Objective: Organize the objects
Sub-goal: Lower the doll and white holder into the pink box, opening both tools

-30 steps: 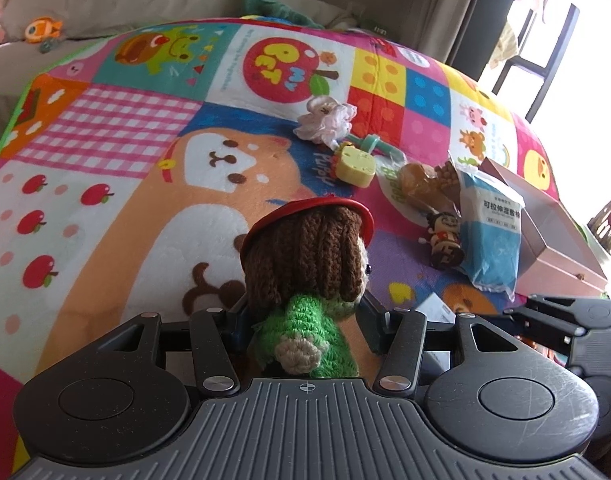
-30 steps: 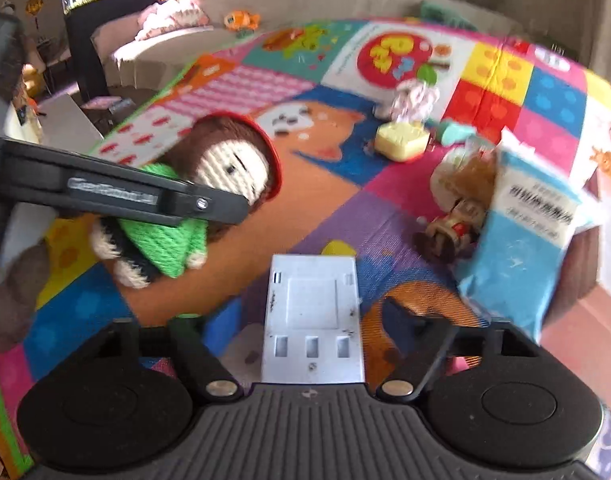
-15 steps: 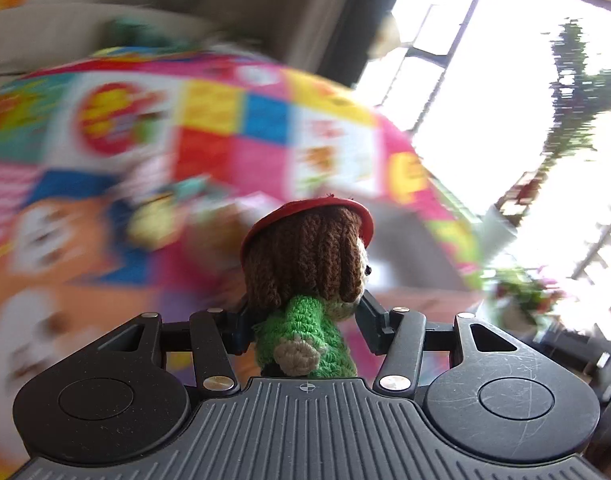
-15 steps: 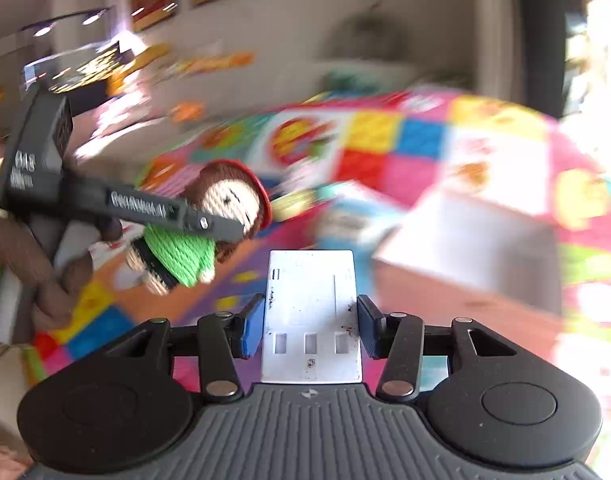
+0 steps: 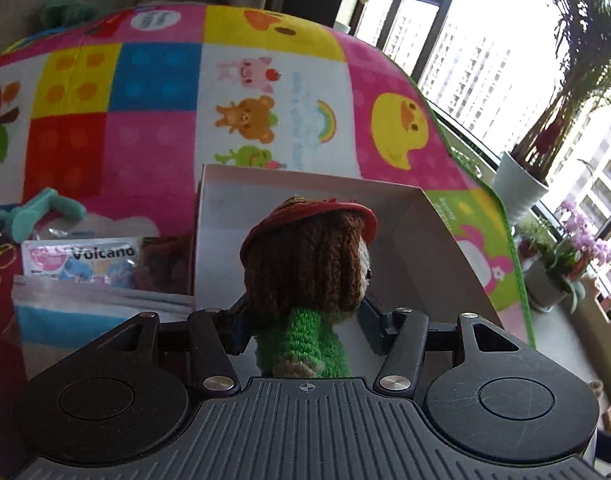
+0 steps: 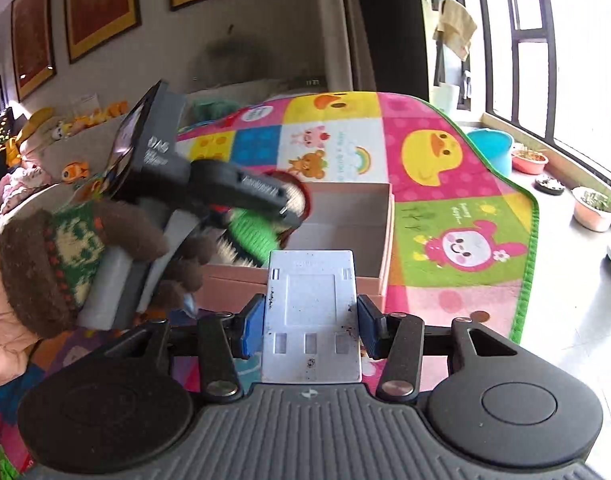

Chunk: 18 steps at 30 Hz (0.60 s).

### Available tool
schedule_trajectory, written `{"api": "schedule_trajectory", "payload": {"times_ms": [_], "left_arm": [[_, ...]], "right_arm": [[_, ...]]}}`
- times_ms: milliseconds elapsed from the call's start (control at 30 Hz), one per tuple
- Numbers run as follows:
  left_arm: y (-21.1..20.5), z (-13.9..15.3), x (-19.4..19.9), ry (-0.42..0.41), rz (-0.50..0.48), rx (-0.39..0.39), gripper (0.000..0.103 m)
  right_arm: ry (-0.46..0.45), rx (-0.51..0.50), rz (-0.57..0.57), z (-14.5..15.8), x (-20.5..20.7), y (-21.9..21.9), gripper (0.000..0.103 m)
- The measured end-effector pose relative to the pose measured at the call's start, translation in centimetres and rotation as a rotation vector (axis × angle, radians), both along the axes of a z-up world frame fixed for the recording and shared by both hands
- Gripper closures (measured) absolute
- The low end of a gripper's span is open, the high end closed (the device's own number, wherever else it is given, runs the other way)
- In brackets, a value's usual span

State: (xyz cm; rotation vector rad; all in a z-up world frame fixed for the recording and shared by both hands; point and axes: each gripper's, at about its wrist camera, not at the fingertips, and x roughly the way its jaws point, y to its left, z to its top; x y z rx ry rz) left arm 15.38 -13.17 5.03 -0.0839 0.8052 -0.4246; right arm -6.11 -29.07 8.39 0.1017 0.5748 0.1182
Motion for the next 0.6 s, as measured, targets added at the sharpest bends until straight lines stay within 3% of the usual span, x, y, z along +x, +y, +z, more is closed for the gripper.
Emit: {"api": "schedule_trajectory", "payload": {"times_ms": [133, 233, 367, 433, 600], "left_arm": [[2.3, 1.9, -1.2, -0.055, 0.014, -0.029, 0.045], [2.8, 3.9, -2.3, -0.141, -0.003, 0.008, 0.045], [5.8, 6.1, -4.4, -0.209, 0.004, -0.086, 0.045], [7.7, 6.4, -6.1, -0.225, 0.005, -0.11, 0.045], [11.6, 4.7, -9.8, -0.213, 0.007, -0.086, 0.046]], "right_arm": [[0.013, -0.015, 0.009, -0.6, 1.4, 0.3, 0.056], [0.007, -0.037, 0.026, -0.8, 2.5, 1.4, 0.056], [0.003, -0.07, 0.027, -0.5, 4.1, 2.5, 0.056], [0.011, -0.076, 0.018, -0.3, 5.6, 2.4, 0.056], [0.068, -0.081, -0.049, -0.2, 11.9, 1.8, 0.056]]}}
